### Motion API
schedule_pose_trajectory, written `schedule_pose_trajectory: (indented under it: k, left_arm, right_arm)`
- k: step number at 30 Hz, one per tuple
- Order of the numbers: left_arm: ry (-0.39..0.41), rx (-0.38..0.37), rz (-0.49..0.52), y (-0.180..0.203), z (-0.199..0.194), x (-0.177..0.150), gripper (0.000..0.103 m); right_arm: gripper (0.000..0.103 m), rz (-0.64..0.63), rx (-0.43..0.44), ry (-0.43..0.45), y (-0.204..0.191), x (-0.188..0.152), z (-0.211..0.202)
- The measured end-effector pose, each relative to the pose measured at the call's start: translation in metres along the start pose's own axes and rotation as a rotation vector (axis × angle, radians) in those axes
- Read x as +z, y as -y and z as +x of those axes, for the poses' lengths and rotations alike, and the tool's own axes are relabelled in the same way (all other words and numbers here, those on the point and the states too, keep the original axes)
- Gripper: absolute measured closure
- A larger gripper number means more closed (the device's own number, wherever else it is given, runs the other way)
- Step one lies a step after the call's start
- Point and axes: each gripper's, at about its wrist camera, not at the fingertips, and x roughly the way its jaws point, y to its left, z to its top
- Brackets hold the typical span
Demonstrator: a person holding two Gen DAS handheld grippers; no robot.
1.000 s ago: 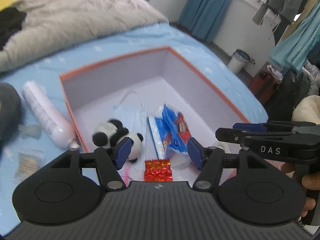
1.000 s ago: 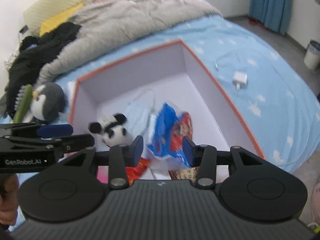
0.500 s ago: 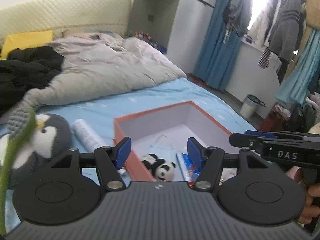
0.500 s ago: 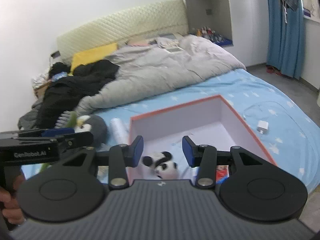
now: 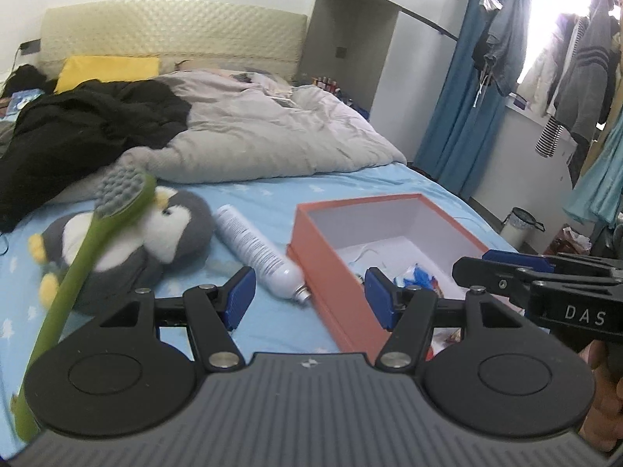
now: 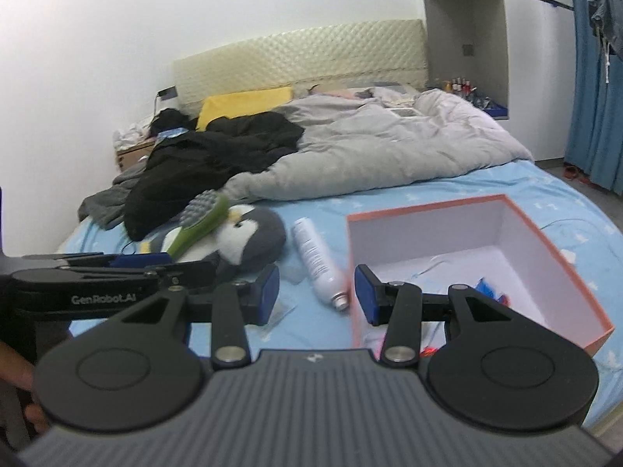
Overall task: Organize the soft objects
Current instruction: 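Move the left tool to the clear plastic bag while the right tool approaches the clear plastic piece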
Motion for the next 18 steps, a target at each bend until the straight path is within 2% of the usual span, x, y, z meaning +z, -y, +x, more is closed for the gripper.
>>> schedule_pose_trajectory:
  k: [7,15,18]
  left_arm:
    - [0.001,0.031,0.001,-0.013,-0.017,-0.025,0.035]
    - [-0.032,0.058,-0.035,-0.024,-0.029,-0.056,0.035]
    - [-0.053,0.06,-0.051,-0.027,-0.024,-0.068,0.029]
  right_arm:
    - [0.057,-0.018,0.003,-0.035,-0.026,-0.021,0.003]
    - [0.057,0.002,0.03,-0.099,-0.045,-0.048,0.004]
    - [0.057,-0.003,0.045,-0.132,-0.048,-0.055,0.012]
